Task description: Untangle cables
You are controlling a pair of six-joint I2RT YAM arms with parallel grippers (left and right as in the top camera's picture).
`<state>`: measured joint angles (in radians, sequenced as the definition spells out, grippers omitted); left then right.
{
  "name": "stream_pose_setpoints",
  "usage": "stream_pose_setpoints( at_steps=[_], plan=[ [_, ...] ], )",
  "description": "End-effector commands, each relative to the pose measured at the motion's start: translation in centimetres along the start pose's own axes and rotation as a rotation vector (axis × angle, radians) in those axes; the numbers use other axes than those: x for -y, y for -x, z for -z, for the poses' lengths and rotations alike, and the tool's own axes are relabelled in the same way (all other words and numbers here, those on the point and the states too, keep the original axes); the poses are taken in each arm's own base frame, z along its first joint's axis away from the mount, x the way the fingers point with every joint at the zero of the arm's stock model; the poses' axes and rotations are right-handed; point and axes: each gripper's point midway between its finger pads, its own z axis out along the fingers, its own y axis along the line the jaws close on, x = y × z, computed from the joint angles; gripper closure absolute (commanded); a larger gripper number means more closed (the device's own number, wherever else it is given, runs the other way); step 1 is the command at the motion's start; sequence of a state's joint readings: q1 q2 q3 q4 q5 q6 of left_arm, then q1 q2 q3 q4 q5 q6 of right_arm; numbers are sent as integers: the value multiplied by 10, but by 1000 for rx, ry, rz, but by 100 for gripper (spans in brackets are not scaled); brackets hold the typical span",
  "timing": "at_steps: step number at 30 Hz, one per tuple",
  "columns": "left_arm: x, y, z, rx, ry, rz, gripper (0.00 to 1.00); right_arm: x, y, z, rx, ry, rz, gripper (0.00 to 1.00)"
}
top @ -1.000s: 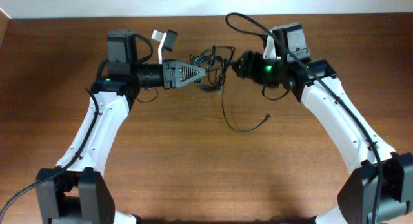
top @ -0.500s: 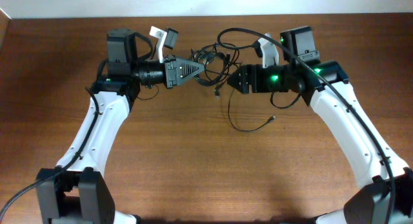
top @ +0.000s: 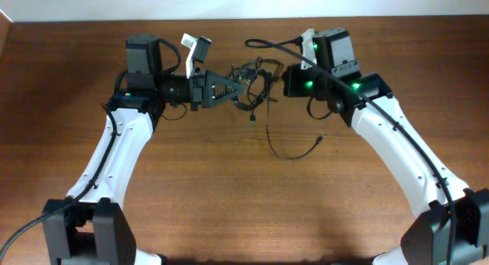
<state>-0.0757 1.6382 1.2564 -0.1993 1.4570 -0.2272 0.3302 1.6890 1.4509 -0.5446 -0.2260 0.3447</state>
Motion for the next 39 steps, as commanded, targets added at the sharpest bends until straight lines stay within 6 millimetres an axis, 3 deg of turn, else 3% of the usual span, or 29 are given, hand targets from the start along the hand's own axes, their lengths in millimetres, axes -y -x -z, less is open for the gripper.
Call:
stream_pose_setpoints(
  at_steps=[1,3,4,6,11,15,17,22,25,30,32,33,34,35,36,37,39],
  plan=[
    [19,0,1,-14,-69,-40,100,34,15,5,42,-79,-58,96],
    [17,0,1,-11,-60,-41,100,32,16,11,21,8,-77,96],
    [13,1,1,-6,-37,-40,100,18,16,20,4,125,-29,92],
    [2,4,1,9,26,-11,100,8,17,41,8,212,50,73],
    [-17,9,2,51,132,195,100,1,7,93,37,116,253,57],
    [-17,9,2,61,133,318,100,-12,2,109,59,36,343,40],
    [-17,9,2,65,130,386,100,-25,-3,106,59,29,378,29],
    [-14,8,2,61,110,462,100,-29,-3,78,63,-106,445,27],
    [-1,5,1,26,43,463,100,-21,11,62,111,-193,455,27],
    [11,2,1,-10,-25,463,100,-21,37,36,203,-204,451,16],
    [15,1,1,-21,-45,462,100,-20,46,27,234,-203,448,20],
    [18,0,1,-27,-58,455,100,-15,50,23,247,-223,443,33],
    [20,0,1,-32,-69,436,100,-6,54,23,256,-262,434,52],
    [20,0,1,-32,-71,411,100,3,57,24,261,-303,423,79],
    [20,0,1,-31,-71,383,100,11,59,27,264,-332,408,91],
    [18,0,1,-26,-64,343,100,15,60,30,265,-339,402,96],
    [15,1,1,-16,-45,289,100,21,63,40,269,-351,390,96]
  ],
)
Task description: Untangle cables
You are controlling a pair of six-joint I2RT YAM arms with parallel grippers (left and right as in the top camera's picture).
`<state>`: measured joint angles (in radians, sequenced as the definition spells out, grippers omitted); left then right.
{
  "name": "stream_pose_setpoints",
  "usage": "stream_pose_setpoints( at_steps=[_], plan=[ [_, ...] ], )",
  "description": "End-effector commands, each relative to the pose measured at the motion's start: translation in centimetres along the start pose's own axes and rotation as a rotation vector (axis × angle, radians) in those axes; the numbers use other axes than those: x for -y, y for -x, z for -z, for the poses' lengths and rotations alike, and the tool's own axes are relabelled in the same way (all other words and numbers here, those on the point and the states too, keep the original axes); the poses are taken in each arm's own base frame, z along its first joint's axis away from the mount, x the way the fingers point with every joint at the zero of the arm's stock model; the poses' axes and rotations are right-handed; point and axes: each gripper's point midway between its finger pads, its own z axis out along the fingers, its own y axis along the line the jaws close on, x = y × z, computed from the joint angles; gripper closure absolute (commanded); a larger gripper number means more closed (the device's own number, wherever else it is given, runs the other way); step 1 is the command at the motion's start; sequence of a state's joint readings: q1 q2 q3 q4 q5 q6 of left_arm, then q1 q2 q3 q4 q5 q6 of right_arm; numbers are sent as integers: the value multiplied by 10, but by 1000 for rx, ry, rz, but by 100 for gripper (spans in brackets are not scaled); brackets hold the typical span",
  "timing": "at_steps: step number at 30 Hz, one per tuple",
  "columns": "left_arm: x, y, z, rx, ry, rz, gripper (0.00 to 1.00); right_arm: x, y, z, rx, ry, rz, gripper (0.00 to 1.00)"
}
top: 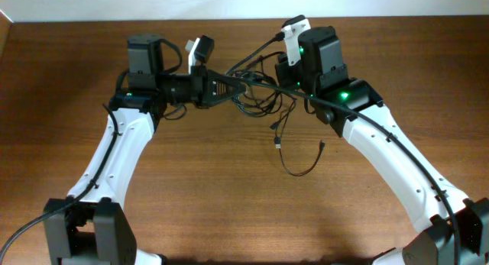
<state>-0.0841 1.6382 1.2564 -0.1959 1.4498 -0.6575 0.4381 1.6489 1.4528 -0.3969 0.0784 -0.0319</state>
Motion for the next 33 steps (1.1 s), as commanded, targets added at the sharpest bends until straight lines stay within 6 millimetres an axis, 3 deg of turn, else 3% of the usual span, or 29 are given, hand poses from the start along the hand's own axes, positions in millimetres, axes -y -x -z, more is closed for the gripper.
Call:
stream_pose_setpoints(
  at_steps=[1,5,8,11,16,20,22,26,28,31,33],
  plan=[
    [12,-3,4,-12,-30,-165,100,55,5,16,11,-179,-54,96],
    [-8,7,4,49,83,-239,100,92,12,43,42,-243,-98,96],
    [-47,14,12,125,288,-130,98,116,10,62,41,-280,-129,96],
    [-91,14,31,193,536,-18,96,122,7,75,30,-277,-142,96],
    [-124,11,56,243,759,48,96,121,-1,80,0,-275,-156,96],
    [-137,14,71,282,872,51,95,117,-6,79,-17,-251,-176,96],
    [-147,17,87,320,980,51,100,110,-9,78,-32,-217,-176,96],
    [-169,11,132,409,1249,126,100,114,-15,78,-50,-220,-209,96],
    [-172,9,144,449,1309,171,100,105,-14,77,-52,-167,-211,96],
    [-169,8,132,445,1235,203,98,87,-15,75,-60,-63,-214,96],
    [-160,6,105,373,1086,184,95,80,-15,74,-63,-27,-230,96]
  ],
)
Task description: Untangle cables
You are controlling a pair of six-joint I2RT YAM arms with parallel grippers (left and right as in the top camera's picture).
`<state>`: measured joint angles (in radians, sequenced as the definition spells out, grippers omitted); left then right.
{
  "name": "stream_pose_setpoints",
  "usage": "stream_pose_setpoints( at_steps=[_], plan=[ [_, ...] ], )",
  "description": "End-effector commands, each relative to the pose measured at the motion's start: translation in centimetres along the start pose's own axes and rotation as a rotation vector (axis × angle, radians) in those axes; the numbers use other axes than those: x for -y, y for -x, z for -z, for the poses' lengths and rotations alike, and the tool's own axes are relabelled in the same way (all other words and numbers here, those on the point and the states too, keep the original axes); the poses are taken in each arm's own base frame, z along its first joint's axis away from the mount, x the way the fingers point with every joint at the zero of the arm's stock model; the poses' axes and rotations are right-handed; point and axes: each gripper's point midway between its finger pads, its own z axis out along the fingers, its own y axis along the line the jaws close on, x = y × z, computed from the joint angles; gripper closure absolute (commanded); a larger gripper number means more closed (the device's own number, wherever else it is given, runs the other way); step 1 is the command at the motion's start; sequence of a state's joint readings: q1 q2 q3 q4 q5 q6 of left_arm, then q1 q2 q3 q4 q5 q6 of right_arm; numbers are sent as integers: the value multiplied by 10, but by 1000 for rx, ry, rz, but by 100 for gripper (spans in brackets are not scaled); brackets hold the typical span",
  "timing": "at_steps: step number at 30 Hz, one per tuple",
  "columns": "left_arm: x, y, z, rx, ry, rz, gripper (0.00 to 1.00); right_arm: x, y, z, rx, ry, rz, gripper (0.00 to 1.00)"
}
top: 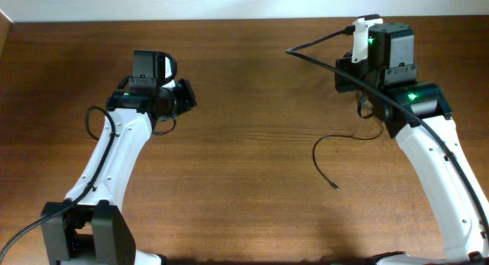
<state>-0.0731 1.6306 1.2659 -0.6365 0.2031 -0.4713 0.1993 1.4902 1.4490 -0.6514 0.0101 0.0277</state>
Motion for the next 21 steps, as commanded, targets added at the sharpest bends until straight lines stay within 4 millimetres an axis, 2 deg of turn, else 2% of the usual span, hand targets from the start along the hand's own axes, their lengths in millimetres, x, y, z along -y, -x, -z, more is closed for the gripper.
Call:
stream_pose_setpoints(
  at_steps=[1,2,3,5,7,9,10,11,12,16,17,19,20,21],
  plan=[
    [32,-14,5,-72,-183,-38,93,-17,9,14,28,108,-70,96],
    [47,-20,9,-99,-274,-106,90,-18,9,14,26,115,-101,96],
    [62,-27,15,-126,-377,-180,83,-22,9,14,26,138,-121,96],
    [82,-36,26,-155,-520,-259,76,-32,11,16,29,197,-117,96],
    [102,-44,41,-182,-672,-313,64,-36,13,17,35,222,-111,96],
    [115,-51,54,-213,-775,-319,48,-36,14,17,42,221,-96,96],
    [119,-55,55,-226,-790,-321,39,-36,14,17,42,222,-96,96],
    [121,-57,54,-235,-784,-312,26,-36,14,17,42,222,-95,96],
    [124,-61,53,-249,-774,-299,18,-36,13,17,41,221,-72,96],
    [131,-76,34,-287,-634,-233,18,-38,-1,4,-18,226,-64,96],
    [131,-78,29,-285,-588,-211,13,-44,-8,-2,-49,250,-70,96],
    [129,-79,20,-276,-503,-157,13,-65,-19,-11,-107,353,-88,96],
    [128,-80,16,-274,-464,-113,13,-83,-23,-18,-128,434,-82,96],
    [127,-80,16,-276,-455,-94,13,-89,-24,-22,-131,453,-78,96]
  ],
)
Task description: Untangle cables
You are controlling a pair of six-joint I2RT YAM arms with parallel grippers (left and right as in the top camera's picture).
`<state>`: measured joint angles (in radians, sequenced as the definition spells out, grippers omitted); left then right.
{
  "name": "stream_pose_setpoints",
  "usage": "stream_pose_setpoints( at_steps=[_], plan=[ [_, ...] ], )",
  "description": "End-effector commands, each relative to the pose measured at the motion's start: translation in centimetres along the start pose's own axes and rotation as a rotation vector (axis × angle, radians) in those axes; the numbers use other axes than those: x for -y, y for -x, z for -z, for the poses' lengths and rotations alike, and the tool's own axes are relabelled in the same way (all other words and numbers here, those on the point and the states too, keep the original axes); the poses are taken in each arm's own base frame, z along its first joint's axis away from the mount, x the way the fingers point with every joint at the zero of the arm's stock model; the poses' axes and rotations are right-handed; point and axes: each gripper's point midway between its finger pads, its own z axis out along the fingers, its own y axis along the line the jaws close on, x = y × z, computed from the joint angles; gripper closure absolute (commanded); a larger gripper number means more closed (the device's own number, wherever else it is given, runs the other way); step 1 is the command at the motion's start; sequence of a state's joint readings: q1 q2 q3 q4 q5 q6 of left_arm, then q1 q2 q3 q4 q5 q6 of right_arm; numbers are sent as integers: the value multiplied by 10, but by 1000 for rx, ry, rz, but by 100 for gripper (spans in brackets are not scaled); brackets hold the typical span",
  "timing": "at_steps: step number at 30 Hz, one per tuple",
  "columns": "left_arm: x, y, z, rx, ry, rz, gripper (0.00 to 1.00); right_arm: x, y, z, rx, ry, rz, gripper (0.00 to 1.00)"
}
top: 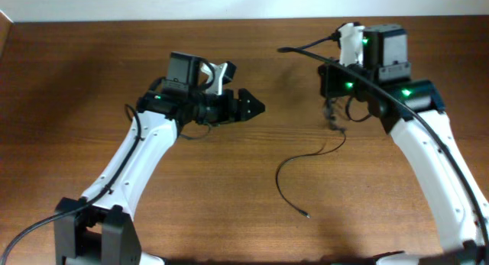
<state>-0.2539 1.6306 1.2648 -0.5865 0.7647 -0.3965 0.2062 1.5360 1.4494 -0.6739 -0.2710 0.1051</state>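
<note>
A thin black cable (pixel 294 159) hangs from my right gripper (pixel 333 120), which points down at the back right and is shut on its upper end. From there the cable sags onto the table, curves left and ends in a small plug (pixel 306 215) near the middle front. My left gripper (pixel 256 108) points right at the back centre, well left of the cable. Its fingers look closed to a point, and no cable shows between them. No knot or tangle is visible anywhere on the cable.
The brown wooden table (pixel 229 196) runs to a pale wall at the back. Thick black supply leads (pixel 306 50) loop off the right arm's wrist, and thin wires (pixel 191 134) run under the left wrist.
My left arm has swung from the far left toward the centre, its gripper now pointing right. The right gripper moved slightly left and lower with the cable, whose free end now lies further left.
Both grippers first met at a black cable tangle at the back centre. Then the right gripper sat over the tangle with a strand hanging below. Later the arms stood far apart and only one cable hung from the right gripper. Now the left has come back toward centre.
</note>
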Motion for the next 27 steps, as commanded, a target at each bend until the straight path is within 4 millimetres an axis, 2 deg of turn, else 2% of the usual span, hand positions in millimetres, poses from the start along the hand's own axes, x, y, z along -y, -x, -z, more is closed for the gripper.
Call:
stream_pose_setpoints(
  at_steps=[1,3,7,10,12,15,17,20,21,23,24,27],
  plan=[
    [-17,5,-1,54,117,146,13,-36,-9,-26,-52,184,8,96],
    [-17,5,-1,53,118,148,14,-44,-5,-30,-41,226,17,96],
    [-19,2,0,46,128,156,16,-48,2,-23,-27,312,-51,96],
    [-26,4,1,59,163,160,16,-48,16,0,1,507,-132,96],
    [-27,4,1,63,168,163,16,-32,13,13,-32,586,-240,96],
    [-27,4,1,63,169,163,16,11,-14,-6,-116,476,-380,96],
    [-27,4,1,63,169,163,20,44,-42,-31,-179,386,-466,96],
    [-27,4,1,63,168,163,21,72,-81,-59,-278,335,-574,96],
    [-27,4,1,62,169,163,21,89,-100,-69,-325,279,-622,96],
    [-27,4,1,61,169,164,21,114,-123,-76,-382,182,-677,96],
    [-27,4,1,61,169,163,21,119,-129,-76,-397,171,-700,96],
    [-28,5,1,68,179,162,20,109,-124,-72,-395,226,-709,96]
  ],
)
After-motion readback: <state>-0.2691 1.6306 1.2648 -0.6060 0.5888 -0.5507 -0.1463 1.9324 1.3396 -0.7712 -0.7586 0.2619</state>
